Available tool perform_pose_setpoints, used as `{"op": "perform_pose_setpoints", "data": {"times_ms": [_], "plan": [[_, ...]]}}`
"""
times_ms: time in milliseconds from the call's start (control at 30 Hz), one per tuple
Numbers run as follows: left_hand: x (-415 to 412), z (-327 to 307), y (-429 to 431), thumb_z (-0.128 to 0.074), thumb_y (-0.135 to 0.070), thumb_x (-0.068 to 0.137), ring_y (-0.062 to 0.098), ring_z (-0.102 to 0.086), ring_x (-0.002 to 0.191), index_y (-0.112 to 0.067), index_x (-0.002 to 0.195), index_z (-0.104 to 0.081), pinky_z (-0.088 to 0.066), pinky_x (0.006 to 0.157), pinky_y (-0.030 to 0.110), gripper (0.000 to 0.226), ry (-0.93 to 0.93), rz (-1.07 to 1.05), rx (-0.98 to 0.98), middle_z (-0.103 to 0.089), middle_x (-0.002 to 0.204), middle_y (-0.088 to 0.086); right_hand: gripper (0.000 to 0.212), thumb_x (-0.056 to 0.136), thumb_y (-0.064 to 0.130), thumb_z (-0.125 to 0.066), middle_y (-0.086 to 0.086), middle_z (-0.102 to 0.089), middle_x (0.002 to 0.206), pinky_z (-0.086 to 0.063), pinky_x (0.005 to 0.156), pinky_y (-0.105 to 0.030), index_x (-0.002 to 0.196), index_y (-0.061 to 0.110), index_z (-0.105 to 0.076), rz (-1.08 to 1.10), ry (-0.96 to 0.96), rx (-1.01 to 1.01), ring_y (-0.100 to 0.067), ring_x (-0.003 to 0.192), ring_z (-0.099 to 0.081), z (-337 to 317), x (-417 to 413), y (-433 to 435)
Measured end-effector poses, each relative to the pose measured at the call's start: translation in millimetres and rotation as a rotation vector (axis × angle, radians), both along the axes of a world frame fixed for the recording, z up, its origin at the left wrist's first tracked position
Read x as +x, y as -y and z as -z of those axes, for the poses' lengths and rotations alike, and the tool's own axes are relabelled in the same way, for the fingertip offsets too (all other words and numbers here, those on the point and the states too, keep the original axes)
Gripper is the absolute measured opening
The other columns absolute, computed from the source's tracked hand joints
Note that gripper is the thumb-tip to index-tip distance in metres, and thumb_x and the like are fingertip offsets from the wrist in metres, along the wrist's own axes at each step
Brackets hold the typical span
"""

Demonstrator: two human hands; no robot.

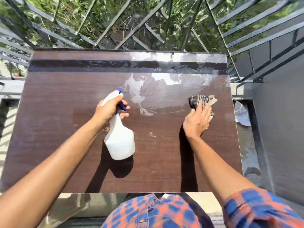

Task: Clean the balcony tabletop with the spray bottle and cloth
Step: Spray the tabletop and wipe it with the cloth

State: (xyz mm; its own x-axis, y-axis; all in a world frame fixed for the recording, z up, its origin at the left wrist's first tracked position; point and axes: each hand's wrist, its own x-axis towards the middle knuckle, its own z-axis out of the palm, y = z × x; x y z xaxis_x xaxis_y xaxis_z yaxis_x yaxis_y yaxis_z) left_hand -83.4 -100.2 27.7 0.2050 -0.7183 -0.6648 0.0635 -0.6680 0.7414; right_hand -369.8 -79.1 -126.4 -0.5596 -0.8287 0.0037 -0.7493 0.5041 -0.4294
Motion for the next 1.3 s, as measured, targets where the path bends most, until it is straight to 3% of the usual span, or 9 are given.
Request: {"op": "perform_pose_setpoints", "data": {"times_ms": [133,233,367,467,600,733,933,1133,1300], "plan": [[10,-2,-2,-0.057,-0.025,0.101,0.021,-0.066,0.059,-0.009,0.079,-0.061,-0.043,0.059,0.033,0.028,-0.033,-0.042,-0.021,-0.068,0.058,0.0,0.054,0.099,0.021,-0.043,-0.017,-0.028,0.161,-0.014,0.123,-0.052,0.153,0.016,-0.038,-0.314,0.018,-0.003,-0.036,0.149,-0.023,-3,104,2],[24,0,0,-0.058,-0.03,0.1,0.019,-0.065,0.052,-0.009,0.081,-0.063,-0.047,0.048,0.025,0.029,-0.003,-0.022,0.004,-0.072,0.077,0.011,0.058,0.093,0.011,-0.051,-0.019,-0.031,0.159,-0.015,0.122,-0.054,0.15,0.015,-0.041,-0.589,0.072,-0.022,-0.039,0.147,-0.025,-10,164,7],[41,2,3,-0.059,-0.033,0.1,0.019,-0.064,0.048,-0.007,0.084,-0.064,-0.045,0.04,0.019,0.03,0.011,-0.021,0.022,-0.072,0.086,0.016,0.067,0.087,0.004,-0.054,-0.017,-0.032,0.159,-0.018,0.122,-0.053,0.151,0.014,-0.041,-0.837,0.079,0.025,-0.038,0.147,-0.027,-18,160,31],[49,2,6,-0.059,-0.032,0.1,0.018,-0.067,0.052,-0.007,0.081,-0.064,-0.05,0.044,0.021,0.031,-0.016,-0.03,0.017,-0.072,0.083,0.014,0.064,0.088,0.004,-0.053,-0.013,-0.033,0.16,-0.022,0.121,-0.053,0.15,0.016,-0.043,-0.792,0.036,0.018,-0.034,0.147,-0.03,-16,119,43],[54,5,11,-0.06,-0.032,0.099,0.018,-0.067,0.053,-0.007,0.081,-0.065,-0.052,0.048,0.023,0.031,-0.038,-0.059,0.007,-0.073,0.082,0.014,0.062,0.088,0.004,-0.053,-0.011,-0.027,0.162,-0.02,0.122,-0.049,0.149,0.014,-0.043,-0.44,0.038,0.006,-0.033,0.147,-0.029,-15,68,31],[57,7,18,-0.06,-0.031,0.099,0.017,-0.067,0.054,-0.007,0.08,-0.065,-0.052,0.045,0.022,0.031,-0.061,-0.072,0.01,-0.072,0.081,0.013,0.06,0.091,0.004,-0.052,-0.015,-0.029,0.161,-0.019,0.122,-0.052,0.15,0.012,-0.042,-0.348,-0.007,-0.018,-0.035,0.148,-0.027,-9,92,6],[64,12,26,-0.059,-0.032,0.099,0.016,-0.067,0.05,-0.008,0.081,-0.066,-0.05,0.045,0.021,0.03,-0.055,-0.065,0.017,-0.074,0.071,0.008,0.064,0.086,0.005,-0.056,-0.019,-0.035,0.158,-0.02,0.12,-0.057,0.149,0.012,-0.044,-0.7,0.109,-0.001,-0.039,0.147,-0.029,-15,179,23],[69,15,38,-0.059,-0.031,0.099,0.019,-0.066,0.059,-0.008,0.081,-0.065,-0.053,0.047,0.022,0.03,-0.037,-0.073,0.002,-0.072,0.076,0.012,0.076,0.085,0.007,-0.061,-0.014,-0.024,0.163,-0.014,0.123,-0.051,0.155,0.018,-0.033,-0.95,0.068,0.155,-0.035,0.151,-0.019,-29,201,95],[64,15,50,-0.059,-0.034,0.099,0.017,-0.064,0.05,-0.01,0.081,-0.065,-0.049,0.044,0.018,0.03,-0.044,-0.049,0.028,-0.073,0.083,0.013,0.071,0.083,0.01,-0.066,-0.017,-0.034,0.158,-0.034,0.113,-0.055,0.15,0.015,-0.042,-1.003,0.036,0.152,-0.038,0.145,-0.034,-15,157,118]]}}
